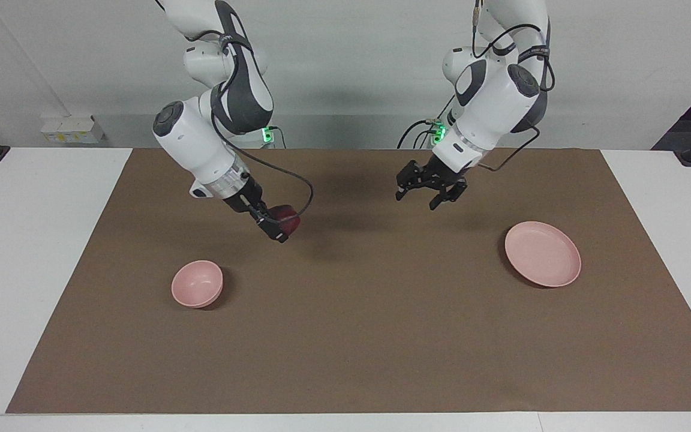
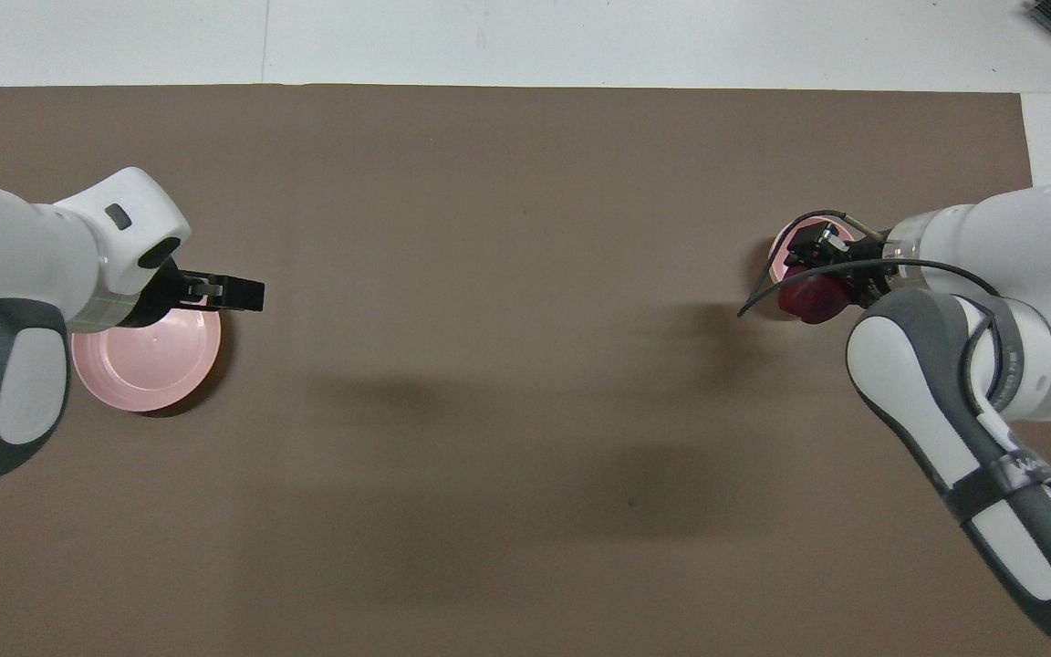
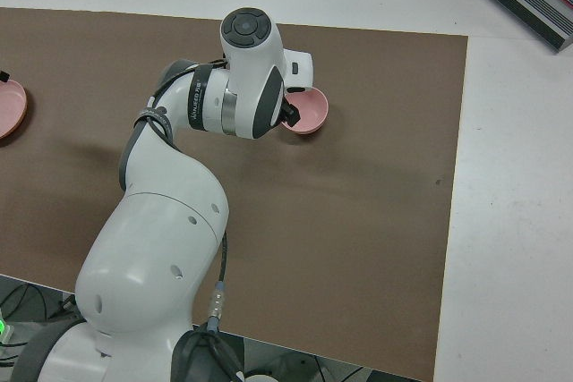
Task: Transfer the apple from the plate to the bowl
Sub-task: 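Lower the apple into the pink bowl and open the right gripper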
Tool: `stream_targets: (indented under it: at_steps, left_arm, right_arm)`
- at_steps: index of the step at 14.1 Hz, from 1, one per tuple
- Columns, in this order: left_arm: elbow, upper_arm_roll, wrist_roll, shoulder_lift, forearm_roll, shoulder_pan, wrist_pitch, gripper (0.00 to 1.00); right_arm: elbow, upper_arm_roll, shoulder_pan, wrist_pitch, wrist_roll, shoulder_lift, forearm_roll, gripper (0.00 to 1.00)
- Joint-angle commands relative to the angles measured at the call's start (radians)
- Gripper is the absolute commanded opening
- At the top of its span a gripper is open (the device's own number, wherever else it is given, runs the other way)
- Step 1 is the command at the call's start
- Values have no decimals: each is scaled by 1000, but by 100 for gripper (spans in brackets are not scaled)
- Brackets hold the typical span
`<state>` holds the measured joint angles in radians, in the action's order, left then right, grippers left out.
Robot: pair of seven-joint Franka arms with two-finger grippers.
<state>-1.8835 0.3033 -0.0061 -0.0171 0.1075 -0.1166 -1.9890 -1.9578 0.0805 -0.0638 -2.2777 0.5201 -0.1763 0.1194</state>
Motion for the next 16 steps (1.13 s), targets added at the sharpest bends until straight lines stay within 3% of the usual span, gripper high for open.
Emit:
stream_targets:
  at_steps: [1,3,6,9,10,11,16]
  left_arm:
    - [179,11,66,23,-25,-55,193,100]
    - [251,11,109,25,-31,-95,287,100]
    - [296,13,120,13,-153,-94,350,100]
    - [316,7,130,5,-147,-94,369,100]
    - [317,7,133,5,-146,-94,372,100]
    - [317,7,133,5,-144,-94,375,100]
    - [377,-4,135,3,-140,-78,458,100]
  right_arm:
    - [40,10,-40,-44,-95,-78,-53,0]
    - [40,10,-56,-68,-104,-113,-81,0]
    - [45,10,-60,-137,-101,-161,-109,0]
    - [79,10,-60,-126,-103,-178,-110,0]
    - [89,10,-60,-118,-103,-181,-112,31]
    - [108,10,-60,-114,-100,-189,-116,99]
    - [177,12,-45,-31,-101,-181,-118,100]
